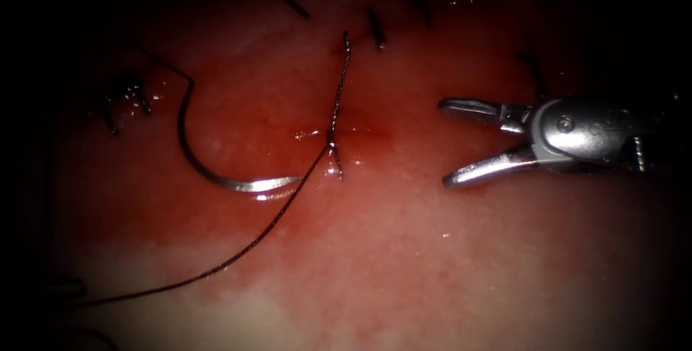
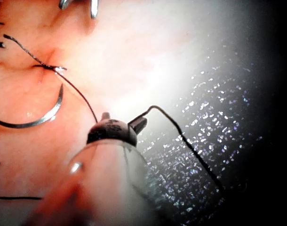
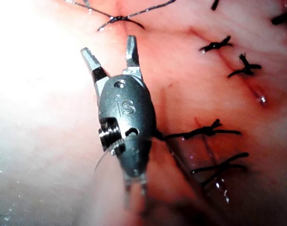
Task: Wound Closure
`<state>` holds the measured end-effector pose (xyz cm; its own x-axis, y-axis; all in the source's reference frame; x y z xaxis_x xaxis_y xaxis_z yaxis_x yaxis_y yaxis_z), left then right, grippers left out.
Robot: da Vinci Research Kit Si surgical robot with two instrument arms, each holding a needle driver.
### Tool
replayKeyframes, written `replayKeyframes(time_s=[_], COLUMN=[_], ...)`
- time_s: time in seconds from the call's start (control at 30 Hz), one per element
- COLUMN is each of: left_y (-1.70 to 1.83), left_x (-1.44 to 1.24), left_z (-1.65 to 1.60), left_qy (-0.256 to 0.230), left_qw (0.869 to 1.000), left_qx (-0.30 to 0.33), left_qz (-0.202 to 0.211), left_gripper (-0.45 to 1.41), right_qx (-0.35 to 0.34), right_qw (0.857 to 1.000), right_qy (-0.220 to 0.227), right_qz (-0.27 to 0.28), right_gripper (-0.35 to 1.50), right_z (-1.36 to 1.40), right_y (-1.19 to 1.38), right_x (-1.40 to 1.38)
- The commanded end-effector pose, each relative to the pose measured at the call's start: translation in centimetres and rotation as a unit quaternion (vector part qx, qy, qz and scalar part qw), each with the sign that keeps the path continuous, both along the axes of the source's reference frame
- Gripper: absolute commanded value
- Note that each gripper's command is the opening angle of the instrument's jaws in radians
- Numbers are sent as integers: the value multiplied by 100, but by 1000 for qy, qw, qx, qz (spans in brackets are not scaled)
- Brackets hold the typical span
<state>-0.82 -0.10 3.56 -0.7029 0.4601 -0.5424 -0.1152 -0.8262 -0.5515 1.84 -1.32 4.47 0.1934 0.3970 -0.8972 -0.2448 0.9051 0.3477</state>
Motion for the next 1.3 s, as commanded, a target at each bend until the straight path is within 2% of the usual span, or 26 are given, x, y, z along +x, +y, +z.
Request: replayKeyframes(time_s=[0.03, 0.13, 0.37, 0.43, 0.57, 0.67, 0.73, 0.83, 0.93, 0.97, 1.0, 1.07, 1.2, 1.3], left_y=[-11, -16, -19, -3, 24, 45, 63, 62, 45, 45, 36, 26, 17, 7], left_x=[-6, -6, -19, -20, -25, -39, -58, -63, -46, -46, -34, -18, 3, 21], left_z=[7, 17, 42, 55, 76, 90, 92, 90, 79, 79, 75, 71, 67, 66], left_qy=[3, 22, 39, 37, 48, 23, -25, -35, -9, -9, 20, 50, 66, 100], left_qw=[1000, 999, 998, 999, 998, 999, 997, 997, 1000, 1000, 1000, 997, 994, 987], left_qx=[-3, -7, -12, -13, -25, -35, -43, -40, -20, -20, -5, 8, 19, 26], left_qz=[13, 37, 39, 31, 12, -26, -58, -61, -16, -16, 21, 65, 87, 123], left_gripper=[49, 47, 47, 54, 49, 46, 51, 52, 49, 49, 47, 46, 44, 41], right_qx=[1, 1, 1, 2, 2, 2, 2, 2, 2, 2, 2, -1, -2, 0], right_qw=[1000, 1000, 1000, 1000, 1000, 1000, 1000, 1000, 1000, 1000, 1000, 1000, 1000, 1000], right_qy=[1, 1, 1, 1, 1, 1, 1, 1, 2, 2, 1, 1, 0, 1], right_qz=[-1, -1, -1, -1, -1, -1, -1, -2, -2, -2, -2, -2, -2, -5], right_gripper=[93, 93, 93, 93, 93, 93, 93, 93, 93, 93, 93, 93, 93, 93], right_z=[4, 4, 4, 3, 3, 3, 3, 3, 3, 3, 3, 3, 4, 6], right_y=[-7, -7, -7, -7, -7, -7, -7, -7, -7, -7, -7, -7, -8, -10], right_x=[6, 6, 6, 5, 5, 5, 5, 4, 3, 3, 3, 4, 6, 8])
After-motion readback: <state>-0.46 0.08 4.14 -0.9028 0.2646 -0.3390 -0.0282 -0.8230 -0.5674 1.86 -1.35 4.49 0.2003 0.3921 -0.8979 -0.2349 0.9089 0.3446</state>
